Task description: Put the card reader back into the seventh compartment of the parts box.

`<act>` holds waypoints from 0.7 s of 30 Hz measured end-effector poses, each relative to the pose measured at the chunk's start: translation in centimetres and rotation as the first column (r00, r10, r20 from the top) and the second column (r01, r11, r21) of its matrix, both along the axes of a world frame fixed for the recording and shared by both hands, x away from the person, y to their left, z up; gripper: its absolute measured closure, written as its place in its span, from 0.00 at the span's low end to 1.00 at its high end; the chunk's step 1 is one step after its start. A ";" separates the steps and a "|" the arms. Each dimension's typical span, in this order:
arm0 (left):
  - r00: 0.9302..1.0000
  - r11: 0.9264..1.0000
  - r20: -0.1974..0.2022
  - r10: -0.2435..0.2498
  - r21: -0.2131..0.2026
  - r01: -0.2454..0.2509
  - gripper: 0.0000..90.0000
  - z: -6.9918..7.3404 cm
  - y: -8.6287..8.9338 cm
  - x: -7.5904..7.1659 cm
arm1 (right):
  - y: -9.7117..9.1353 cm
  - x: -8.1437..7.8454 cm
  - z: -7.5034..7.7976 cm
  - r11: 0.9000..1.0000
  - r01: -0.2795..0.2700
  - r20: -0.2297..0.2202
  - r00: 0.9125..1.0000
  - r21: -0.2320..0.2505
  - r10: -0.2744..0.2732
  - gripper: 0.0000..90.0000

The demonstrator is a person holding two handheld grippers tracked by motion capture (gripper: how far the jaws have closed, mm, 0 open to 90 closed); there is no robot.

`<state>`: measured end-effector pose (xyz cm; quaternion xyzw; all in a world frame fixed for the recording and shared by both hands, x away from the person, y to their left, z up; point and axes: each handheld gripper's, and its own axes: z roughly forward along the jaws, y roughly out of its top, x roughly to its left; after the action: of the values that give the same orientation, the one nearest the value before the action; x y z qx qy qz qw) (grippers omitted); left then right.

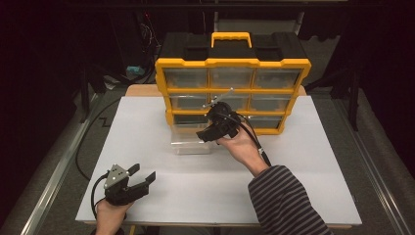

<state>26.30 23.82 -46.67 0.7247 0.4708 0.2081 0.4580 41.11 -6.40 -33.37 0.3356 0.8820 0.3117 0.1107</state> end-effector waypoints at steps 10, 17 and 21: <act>1.000 1.000 -0.001 -0.001 -0.001 0.001 0.35 0.0 0.0 0.0 | 1.8 0.6 -0.1 1.000 -0.019 0.000 1.000 -0.003 0.019 0.33; 1.000 1.000 0.001 -0.002 -0.001 0.002 0.35 0.0 0.0 0.0 | 2.7 0.8 -0.1 1.000 -0.023 -0.003 1.000 -0.015 0.023 0.33; 1.000 1.000 0.000 -0.002 -0.001 0.002 0.35 0.0 0.0 0.0 | 3.2 1.0 -0.3 0.999 -0.030 -0.002 1.000 -0.024 0.030 0.33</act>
<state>26.26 23.82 -46.65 0.7250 0.4701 0.2072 0.4586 42.15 -3.20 -33.67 0.3212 0.8907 0.3026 0.1093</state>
